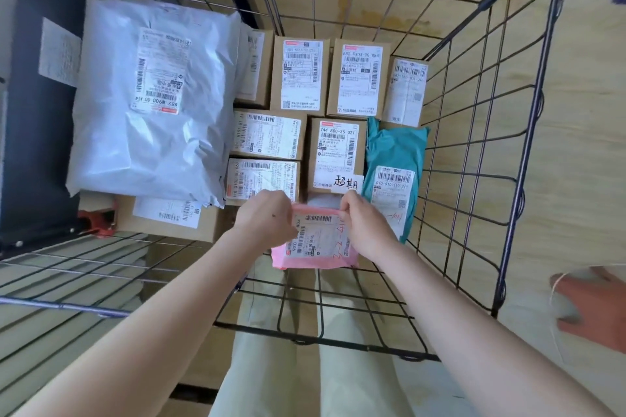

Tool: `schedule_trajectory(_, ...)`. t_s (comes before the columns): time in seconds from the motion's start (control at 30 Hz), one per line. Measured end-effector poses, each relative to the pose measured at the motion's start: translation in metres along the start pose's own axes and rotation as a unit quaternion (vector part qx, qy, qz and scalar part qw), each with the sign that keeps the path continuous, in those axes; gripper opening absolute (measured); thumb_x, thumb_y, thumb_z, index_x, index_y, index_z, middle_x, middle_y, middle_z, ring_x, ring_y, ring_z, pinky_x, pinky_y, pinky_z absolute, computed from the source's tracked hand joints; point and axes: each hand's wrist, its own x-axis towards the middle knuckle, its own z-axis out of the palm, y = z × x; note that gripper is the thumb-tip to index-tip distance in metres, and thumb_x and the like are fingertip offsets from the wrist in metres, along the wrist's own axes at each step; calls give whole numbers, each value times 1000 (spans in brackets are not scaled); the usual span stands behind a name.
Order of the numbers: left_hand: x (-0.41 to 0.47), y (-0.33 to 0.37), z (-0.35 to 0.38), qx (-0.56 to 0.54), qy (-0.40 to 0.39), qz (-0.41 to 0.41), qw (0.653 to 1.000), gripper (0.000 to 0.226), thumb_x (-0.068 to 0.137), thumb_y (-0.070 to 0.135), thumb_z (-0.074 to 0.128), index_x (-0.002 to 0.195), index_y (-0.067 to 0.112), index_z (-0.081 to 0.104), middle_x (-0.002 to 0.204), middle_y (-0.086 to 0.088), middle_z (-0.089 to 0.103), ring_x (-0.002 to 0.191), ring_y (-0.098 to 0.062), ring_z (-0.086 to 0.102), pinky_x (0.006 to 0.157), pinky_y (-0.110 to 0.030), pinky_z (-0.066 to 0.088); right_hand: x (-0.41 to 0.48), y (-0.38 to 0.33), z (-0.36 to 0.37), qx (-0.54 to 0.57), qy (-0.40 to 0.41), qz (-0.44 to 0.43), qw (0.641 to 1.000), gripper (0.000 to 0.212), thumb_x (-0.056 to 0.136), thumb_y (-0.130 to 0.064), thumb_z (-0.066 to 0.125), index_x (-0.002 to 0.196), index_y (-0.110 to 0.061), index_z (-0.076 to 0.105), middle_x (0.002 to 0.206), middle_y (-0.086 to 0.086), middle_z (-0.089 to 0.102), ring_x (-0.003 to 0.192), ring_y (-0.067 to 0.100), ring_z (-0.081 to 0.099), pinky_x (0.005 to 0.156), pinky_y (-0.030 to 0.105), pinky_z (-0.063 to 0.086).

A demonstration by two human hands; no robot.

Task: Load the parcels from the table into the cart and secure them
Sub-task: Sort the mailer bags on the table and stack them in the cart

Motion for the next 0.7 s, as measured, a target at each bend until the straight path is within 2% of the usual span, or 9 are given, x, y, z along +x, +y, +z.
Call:
schedule_trajectory(0.1,-13,-4,-7,-17,10,19,1000,6,78,15,68,72,16,68,78,0,68,70,-16,62,68,-30,57,-19,-7,-19,-30,11,-15,999,7,101,-18,43,95,-18,39,91,-2,51,76,15,56,59,27,47)
schedule_trajectory(0.2,-17,2,-6,-37,-1,51,998,7,77,10,66,79,8,72,82,-5,71,77,-19,66,72,-34,58,-35,-8,-31,-70,30,9,997,11,97,-9,45,95,-17,38,95,-1,50,75,17,56,57,33,50)
schedule_trajectory(0.27,-11,12,-3,-50,-16,68,996,7,80,9,65,82,6,71,86,-5,71,76,-18,65,70,-29,57,-40,-4,-35,-96,43,43,994,14,94,-3,46,102,-13,40,99,0,49,77,18,55,50,26,39)
schedule_trajectory(0.33,2,27,4,-58,-35,83,994,7,86,9,60,84,5,66,90,-6,69,68,-14,60,60,-20,52,-36,4,-37,-101,57,89,989,20,93,-1,46,110,-9,42,102,3,49,79,20,52,50,23,32)
schedule_trajectory(0.43,24,45,21,-62,-44,79,994,14,90,9,56,100,4,64,83,-3,61,68,-14,56,56,-18,48,-23,17,-33,-59,71,159,983,22,93,0,46,114,-7,44,110,9,51,88,23,54,63,32,44)
schedule_trajectory(0.5,36,47,33,-50,-26,53,997,13,91,7,53,102,4,60,73,0,51,65,-14,53,55,-20,47,-17,23,-22,-22,54,178,982,22,93,0,48,114,-7,45,117,11,47,92,21,51,74,32,47)
schedule_trajectory(0.57,42,42,42,-45,-3,19,999,11,93,6,49,99,5,57,70,-1,46,65,-17,53,54,-25,46,-16,25,-10,2,35,168,985,24,92,1,50,114,-8,47,123,10,43,97,19,48,83,28,43)
schedule_trajectory(0.7,51,21,56,-65,3,-45,997,16,95,7,45,104,1,57,70,-1,47,58,-13,51,46,-21,38,-15,23,5,16,-6,84,996,45,85,3,62,121,-16,45,126,4,38,116,20,43,91,23,38)
